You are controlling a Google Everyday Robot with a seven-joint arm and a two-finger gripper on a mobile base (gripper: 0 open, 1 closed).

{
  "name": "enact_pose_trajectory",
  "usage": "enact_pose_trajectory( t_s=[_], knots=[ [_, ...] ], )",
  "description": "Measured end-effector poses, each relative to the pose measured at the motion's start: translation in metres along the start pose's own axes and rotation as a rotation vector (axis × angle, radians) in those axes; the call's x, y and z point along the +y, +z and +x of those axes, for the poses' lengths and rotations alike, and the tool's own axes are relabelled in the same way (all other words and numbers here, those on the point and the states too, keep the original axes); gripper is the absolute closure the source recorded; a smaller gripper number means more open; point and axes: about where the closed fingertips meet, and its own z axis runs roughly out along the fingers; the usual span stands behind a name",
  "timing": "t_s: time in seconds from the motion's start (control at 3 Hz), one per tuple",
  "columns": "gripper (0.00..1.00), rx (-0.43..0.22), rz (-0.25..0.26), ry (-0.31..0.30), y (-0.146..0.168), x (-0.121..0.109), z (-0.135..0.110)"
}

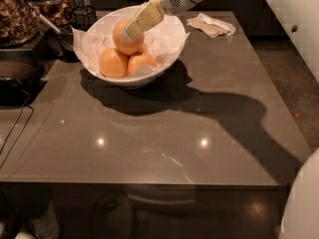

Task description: Pick orange from white bowl

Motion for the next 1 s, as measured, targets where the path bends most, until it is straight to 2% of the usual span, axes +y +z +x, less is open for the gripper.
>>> enact_pose_trajectory(
  t_s=[0.33,0.67,1.0],
  knots=[
    [0.00,-0.008,0.007,0.007,0.000,0.002,0.002],
    [0.00,-0.022,-0.005,0.057,0.012,-0.002,0.009],
    [0.00,-0.004,-0.012,0.073,0.025,-0.007,0.013]
  ],
)
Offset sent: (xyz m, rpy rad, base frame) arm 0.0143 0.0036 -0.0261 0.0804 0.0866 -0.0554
